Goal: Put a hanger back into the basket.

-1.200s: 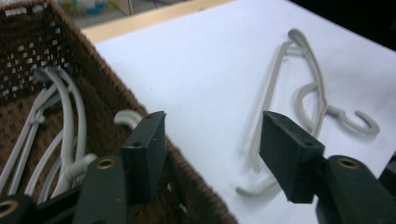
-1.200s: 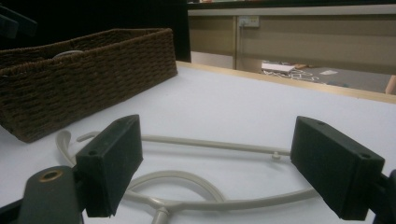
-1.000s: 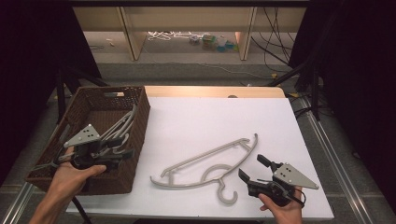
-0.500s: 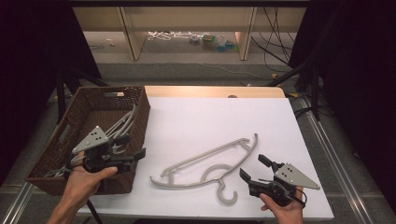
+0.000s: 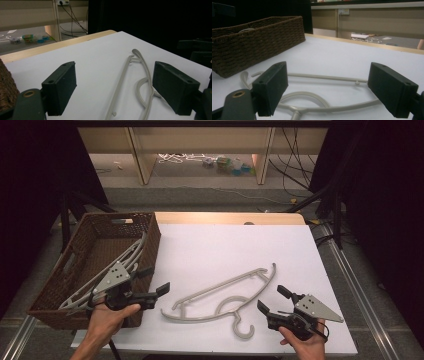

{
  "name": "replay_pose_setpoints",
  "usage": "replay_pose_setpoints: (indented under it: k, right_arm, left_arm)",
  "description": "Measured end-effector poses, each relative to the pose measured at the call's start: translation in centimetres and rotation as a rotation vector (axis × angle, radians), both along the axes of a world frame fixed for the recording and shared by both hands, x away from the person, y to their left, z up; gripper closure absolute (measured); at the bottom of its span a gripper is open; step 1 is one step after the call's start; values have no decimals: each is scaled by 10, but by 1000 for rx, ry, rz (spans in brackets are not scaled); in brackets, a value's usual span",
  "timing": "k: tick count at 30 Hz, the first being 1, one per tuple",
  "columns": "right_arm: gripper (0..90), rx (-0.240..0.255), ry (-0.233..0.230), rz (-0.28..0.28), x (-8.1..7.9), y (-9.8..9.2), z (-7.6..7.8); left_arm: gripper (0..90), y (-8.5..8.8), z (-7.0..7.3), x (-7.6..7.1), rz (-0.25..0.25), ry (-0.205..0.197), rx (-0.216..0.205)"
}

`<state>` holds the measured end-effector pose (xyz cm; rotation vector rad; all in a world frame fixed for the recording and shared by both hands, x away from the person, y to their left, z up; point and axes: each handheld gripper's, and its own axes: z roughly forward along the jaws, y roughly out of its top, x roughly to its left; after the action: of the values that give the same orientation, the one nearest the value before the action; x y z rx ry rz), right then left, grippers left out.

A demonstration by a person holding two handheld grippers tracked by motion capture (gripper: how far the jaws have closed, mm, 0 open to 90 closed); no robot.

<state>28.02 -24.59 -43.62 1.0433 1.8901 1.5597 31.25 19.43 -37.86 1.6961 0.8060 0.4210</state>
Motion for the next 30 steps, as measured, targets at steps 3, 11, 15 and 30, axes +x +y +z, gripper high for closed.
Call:
replay_pose_setpoints:
  k: [3,11,15,30]
  right_arm:
    - [173,6,-7,0,0,1,0]
    - [172,6,-7,2,0,1,0]
    - [172,9,-6,4,0,1,0]
    - [171,-11,-14,7,0,1,1]
  left_arm:
    - [185,-4,-3,-2,-10,-16,16]
    - [183,-15,-12,-4,-36,-32,29]
    - [179,-22,-18,-6,-38,-31,43]
    - [166,-33,-41,-8,-94,-35,82]
